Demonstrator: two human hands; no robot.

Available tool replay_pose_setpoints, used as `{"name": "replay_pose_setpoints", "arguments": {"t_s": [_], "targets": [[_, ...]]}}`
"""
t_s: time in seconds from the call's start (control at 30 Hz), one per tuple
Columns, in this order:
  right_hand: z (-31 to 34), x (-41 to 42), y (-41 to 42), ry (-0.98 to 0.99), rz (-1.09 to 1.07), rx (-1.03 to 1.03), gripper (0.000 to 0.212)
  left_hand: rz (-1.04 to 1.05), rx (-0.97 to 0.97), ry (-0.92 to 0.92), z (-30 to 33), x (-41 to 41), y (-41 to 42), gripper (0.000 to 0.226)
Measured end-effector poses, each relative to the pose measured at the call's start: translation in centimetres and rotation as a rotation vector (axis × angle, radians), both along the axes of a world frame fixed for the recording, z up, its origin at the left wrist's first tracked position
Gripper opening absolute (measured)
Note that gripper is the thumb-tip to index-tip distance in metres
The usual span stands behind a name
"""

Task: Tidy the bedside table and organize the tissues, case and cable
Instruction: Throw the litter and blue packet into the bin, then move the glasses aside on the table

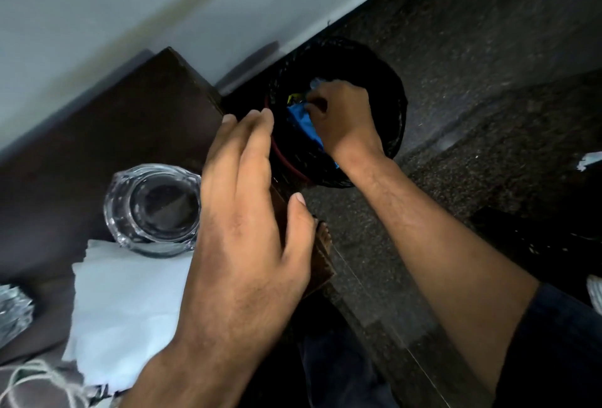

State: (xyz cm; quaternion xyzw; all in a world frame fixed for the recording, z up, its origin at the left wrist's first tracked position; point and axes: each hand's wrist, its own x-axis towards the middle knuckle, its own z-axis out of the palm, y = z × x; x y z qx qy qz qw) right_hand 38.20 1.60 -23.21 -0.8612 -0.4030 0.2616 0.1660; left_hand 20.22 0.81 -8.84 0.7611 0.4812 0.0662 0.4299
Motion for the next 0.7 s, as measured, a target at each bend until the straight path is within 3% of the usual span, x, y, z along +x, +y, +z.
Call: {"name": "replay_pose_setpoints", "arguments": {"t_s": [0.2,0.7], "targets": [[8.3,-5.2,1.9,-0.010,0.000,0.302,0.011,0.091,0.051,-0.027,2.3,-3.2,0.1,0.067],[18.1,-20.5,2.2,0.024,0.296,0.409,0.011,0.346,0.008,-0.024,7.5,-19.6,-2.3,0.061]]}}
